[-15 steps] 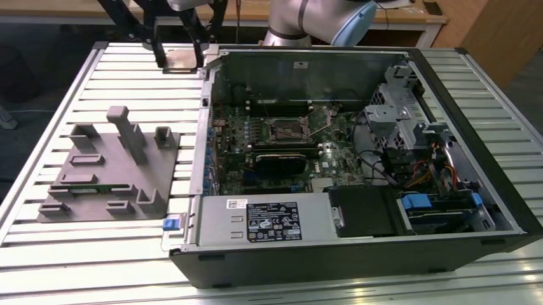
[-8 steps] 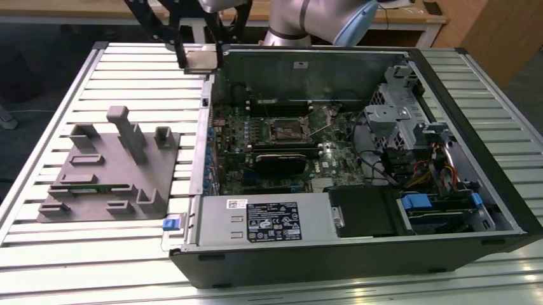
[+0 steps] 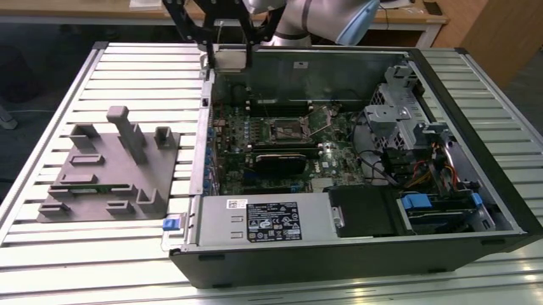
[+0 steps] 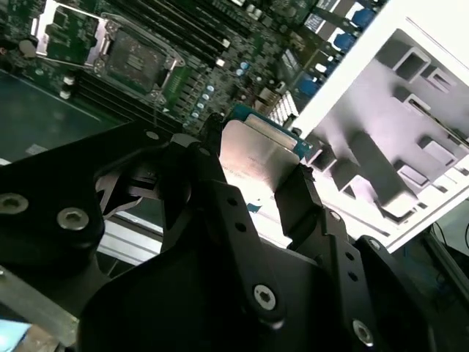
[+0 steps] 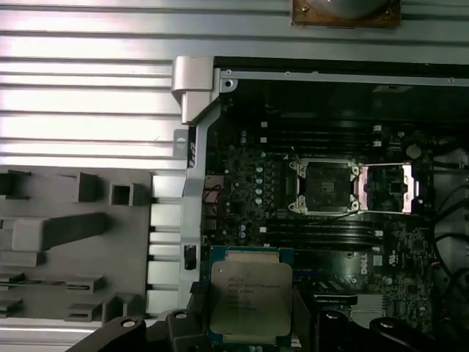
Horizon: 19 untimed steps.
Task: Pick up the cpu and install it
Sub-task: 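Pick up the cpu and move it towards the insertion slot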
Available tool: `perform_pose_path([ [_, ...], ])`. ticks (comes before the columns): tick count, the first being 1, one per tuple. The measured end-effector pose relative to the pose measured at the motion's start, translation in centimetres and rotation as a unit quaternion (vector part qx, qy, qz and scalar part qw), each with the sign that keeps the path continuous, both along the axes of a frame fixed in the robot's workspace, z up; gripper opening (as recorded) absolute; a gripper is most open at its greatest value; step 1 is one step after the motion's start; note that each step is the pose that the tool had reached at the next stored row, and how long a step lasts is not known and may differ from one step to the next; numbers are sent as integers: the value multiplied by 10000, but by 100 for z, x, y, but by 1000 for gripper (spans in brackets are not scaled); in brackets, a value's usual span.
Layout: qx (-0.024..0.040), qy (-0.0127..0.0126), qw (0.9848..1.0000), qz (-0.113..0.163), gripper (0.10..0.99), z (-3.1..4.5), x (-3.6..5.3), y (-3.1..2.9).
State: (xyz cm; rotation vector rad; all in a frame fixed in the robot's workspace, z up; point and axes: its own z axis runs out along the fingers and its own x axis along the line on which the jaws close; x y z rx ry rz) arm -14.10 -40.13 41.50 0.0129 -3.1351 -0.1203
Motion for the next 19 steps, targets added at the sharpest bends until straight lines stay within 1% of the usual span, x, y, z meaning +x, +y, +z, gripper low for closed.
perform_pose_path([
  [8, 0, 0, 10000, 0, 545, -25, 307, 79],
  [19, 0, 0, 10000, 0, 545, -54, 759, 184],
])
